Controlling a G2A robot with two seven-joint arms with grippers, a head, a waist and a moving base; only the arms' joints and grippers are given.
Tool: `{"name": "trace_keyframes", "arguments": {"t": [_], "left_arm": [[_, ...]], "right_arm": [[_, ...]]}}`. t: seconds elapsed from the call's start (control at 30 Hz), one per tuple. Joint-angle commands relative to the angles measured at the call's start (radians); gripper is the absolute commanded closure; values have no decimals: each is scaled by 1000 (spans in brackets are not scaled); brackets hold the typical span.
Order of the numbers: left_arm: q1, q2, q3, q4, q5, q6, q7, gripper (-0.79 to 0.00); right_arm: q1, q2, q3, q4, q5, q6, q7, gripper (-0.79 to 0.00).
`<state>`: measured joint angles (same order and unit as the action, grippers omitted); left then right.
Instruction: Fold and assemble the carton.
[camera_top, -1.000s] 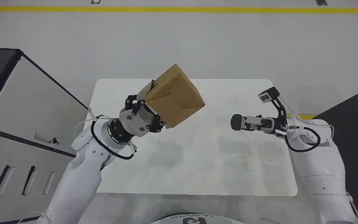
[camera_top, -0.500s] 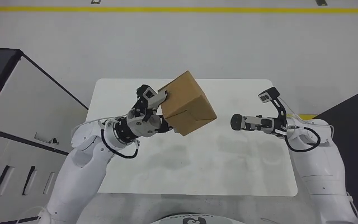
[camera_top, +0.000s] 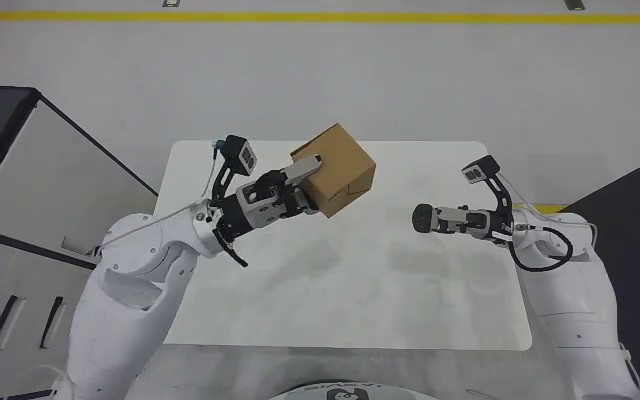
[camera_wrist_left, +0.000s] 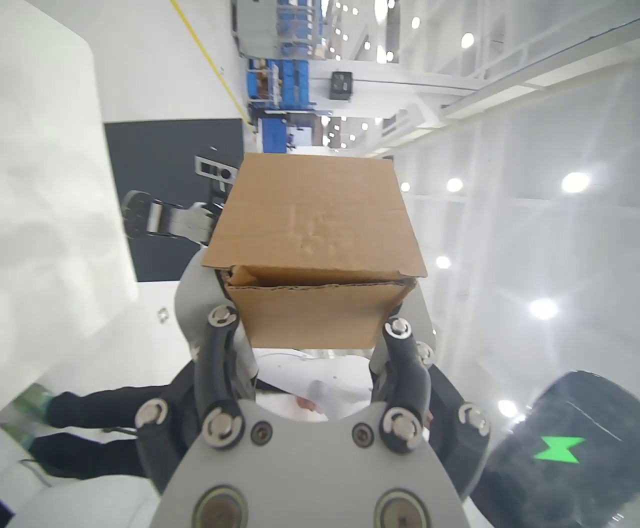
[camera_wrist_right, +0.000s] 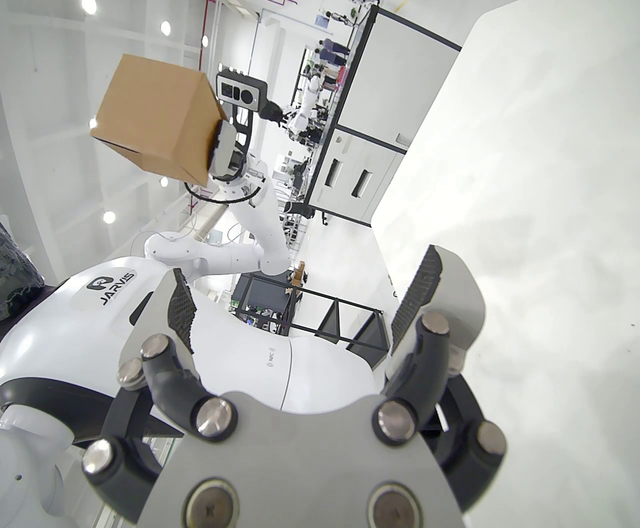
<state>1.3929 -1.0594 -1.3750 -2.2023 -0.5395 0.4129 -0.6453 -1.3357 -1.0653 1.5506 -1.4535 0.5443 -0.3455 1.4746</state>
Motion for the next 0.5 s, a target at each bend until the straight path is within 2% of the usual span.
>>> {"name": "trace_keyframes", "arguments": {"t": [0.0, 0.17, 0.37, 0.47], "left_arm": [[-6, 7, -9, -26, 90, 42, -5, 0], [-25, 18, -6, -58, 237, 79, -10, 0], [-25, 18, -6, -58, 237, 79, -10, 0], [-21, 24, 17, -61, 330, 97, -14, 0]], "right_arm": [[0, 0, 0, 0, 0, 0, 0, -785], [0, 0, 0, 0, 0, 0, 0, -785], [0, 0, 0, 0, 0, 0, 0, -785], [0, 0, 0, 0, 0, 0, 0, -785]]}}
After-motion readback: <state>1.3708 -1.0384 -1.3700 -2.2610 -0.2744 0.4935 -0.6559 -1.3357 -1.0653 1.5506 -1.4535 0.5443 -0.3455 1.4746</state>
